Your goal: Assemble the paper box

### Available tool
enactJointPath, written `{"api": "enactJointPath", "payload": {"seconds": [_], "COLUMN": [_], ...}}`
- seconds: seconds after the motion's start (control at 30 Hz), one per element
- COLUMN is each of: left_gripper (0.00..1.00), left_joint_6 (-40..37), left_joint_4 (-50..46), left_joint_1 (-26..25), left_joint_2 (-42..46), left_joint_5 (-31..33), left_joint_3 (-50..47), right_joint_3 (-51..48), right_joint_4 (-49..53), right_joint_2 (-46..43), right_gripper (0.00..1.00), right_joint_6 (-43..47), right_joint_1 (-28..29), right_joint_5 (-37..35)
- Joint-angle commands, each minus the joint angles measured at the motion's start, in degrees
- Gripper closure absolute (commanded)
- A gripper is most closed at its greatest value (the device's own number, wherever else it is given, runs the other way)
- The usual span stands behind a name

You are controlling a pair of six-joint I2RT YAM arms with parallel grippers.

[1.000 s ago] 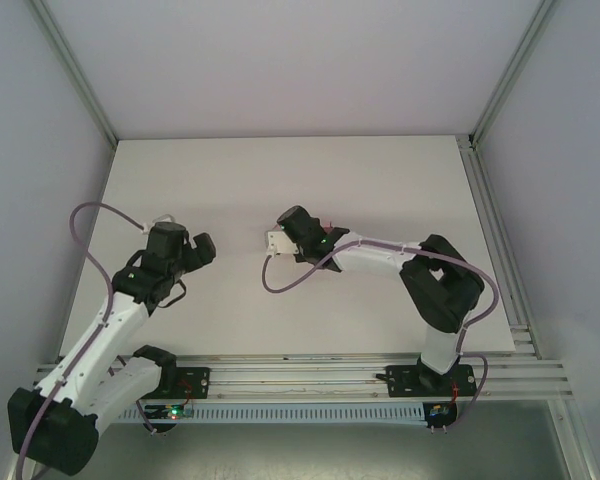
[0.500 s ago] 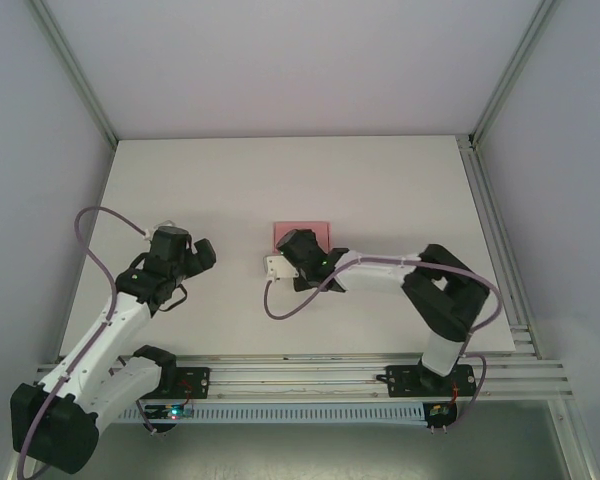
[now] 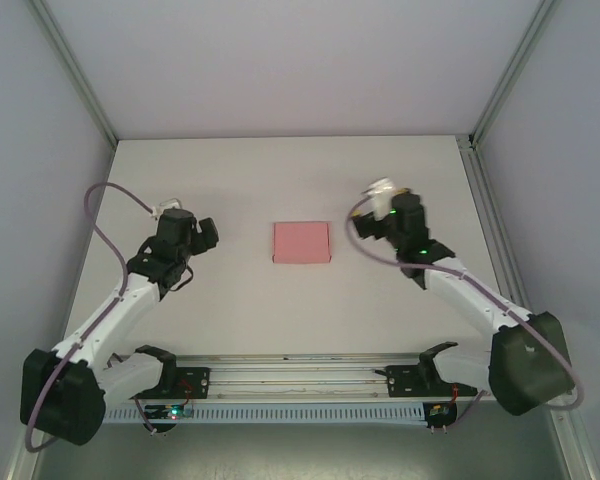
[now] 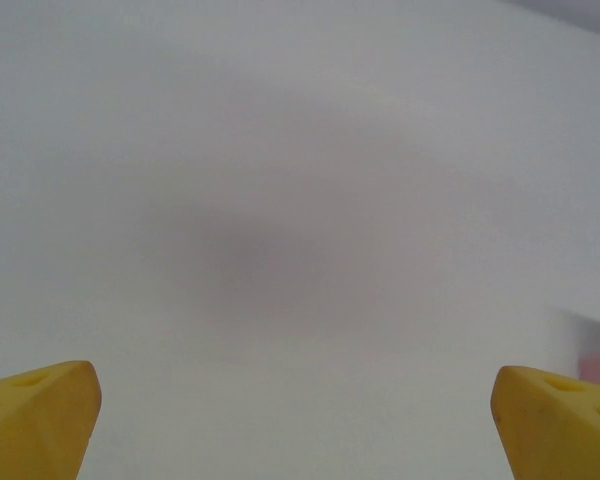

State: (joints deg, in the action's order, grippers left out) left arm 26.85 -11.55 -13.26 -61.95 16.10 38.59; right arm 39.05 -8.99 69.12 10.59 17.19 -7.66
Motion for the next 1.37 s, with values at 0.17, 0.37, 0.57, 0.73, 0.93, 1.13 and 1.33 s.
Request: {"api": "enactJointPath", "payload": {"seconds": [0.17,0.37,0.57,0.73,0.93,1.13,1.33], "left_gripper": [0.00,0.00,0.00,0.00,0.00,0.00,0.00], "left_joint_6": [-19.8,-22.8,-23.9,-23.2,-23.6,-23.7,-23.8], "left_joint_4": [31.8,44.0,45.8,73.7,63.2,61.5,61.8], "left_joint_1": [6.8,7.5,10.9,14.7,14.9,14.8,14.9], "left_joint_2": [-10.4,-16.8,-18.5,-30.2,-27.5,-27.2,-27.2], "left_joint_5": [3.1,-1.1,-9.8,-12.9,-16.0,-16.1,-16.1], "left_joint_3": [-8.7,-13.1,-12.4,-19.5,-16.5,-16.2,-16.2], "right_joint_3": [-17.5,-21.8,-21.8,-20.7,-20.6,-20.5,-20.5], "right_joint_4": [-30.5,-47.1,-52.0,-51.8,-51.0,-50.9,-50.7], "right_joint_2": [3.9,10.5,17.2,18.1,17.8,18.0,17.9], "right_gripper": [0.02,0.02,0.02,0.02,0.02,0.02,0.02], "right_joint_6": [-9.1,-7.9,-10.6,-12.0,-11.6,-11.4,-11.4], "right_joint_1": [-9.8,-11.6,-14.7,-16.0,-15.9,-15.9,-15.9], "right_joint_5": [-6.7,-3.0,-0.2,1.3,1.6,1.9,2.0]}}
